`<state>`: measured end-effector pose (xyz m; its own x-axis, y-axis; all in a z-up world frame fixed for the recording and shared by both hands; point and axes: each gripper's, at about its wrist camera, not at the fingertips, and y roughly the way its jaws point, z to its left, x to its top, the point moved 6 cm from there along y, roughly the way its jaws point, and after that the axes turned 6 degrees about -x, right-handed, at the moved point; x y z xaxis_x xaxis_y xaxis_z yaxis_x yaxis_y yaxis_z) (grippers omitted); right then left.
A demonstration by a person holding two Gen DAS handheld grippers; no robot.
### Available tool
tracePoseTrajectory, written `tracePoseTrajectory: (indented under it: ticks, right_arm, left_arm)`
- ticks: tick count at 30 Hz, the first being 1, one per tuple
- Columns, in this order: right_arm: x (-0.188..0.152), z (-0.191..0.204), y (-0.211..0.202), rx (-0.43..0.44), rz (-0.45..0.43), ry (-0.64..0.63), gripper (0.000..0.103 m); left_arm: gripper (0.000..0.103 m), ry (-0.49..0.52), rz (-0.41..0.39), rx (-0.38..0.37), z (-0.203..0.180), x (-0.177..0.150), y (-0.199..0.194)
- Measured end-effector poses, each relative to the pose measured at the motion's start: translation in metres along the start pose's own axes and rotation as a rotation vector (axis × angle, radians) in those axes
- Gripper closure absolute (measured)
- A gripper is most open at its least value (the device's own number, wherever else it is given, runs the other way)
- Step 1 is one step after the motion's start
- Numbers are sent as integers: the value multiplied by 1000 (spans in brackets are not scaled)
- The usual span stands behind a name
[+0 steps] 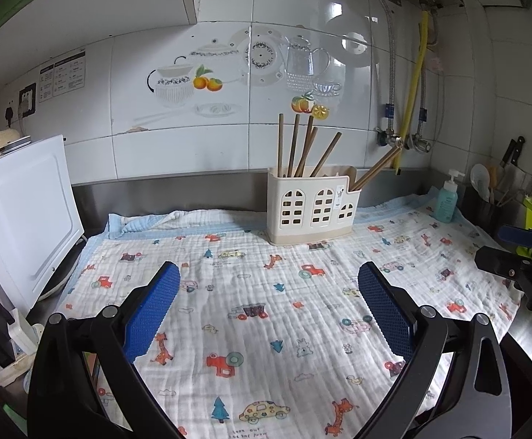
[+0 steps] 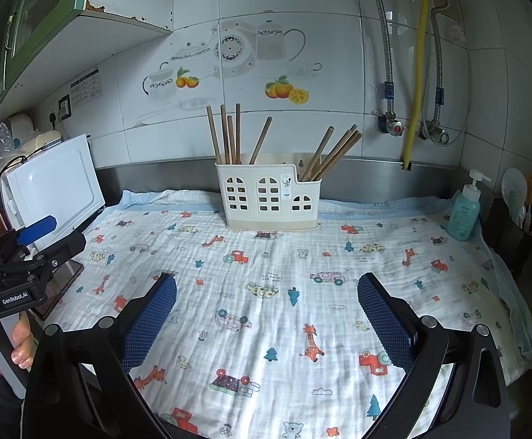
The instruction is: Organize utensils
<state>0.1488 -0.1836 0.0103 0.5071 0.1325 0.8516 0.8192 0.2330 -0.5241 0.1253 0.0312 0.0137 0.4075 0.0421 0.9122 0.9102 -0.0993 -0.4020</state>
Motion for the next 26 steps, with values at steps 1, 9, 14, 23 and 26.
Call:
tracePoseTrajectory:
  ticks: [1,9,14,23,26]
  right_arm:
    - [0,0,1,0,0,-1,7]
    - [-1,1,1,2,0,2,7]
    - [-2,1,2,4,0,1,7]
    - [-2,2,2,6,2,3,7]
    - [-2,2,2,6,2,5,7]
  left_arm:
    - [6,1,0,-1,0,0,0]
    - [6,4,4,-11,-2,-1,2]
    - [6,5,-8,-3,-3,-1,1]
    - [6,-3,6,-11,-1,-1,3]
    - [6,-6,8,-13,-1,-1,4]
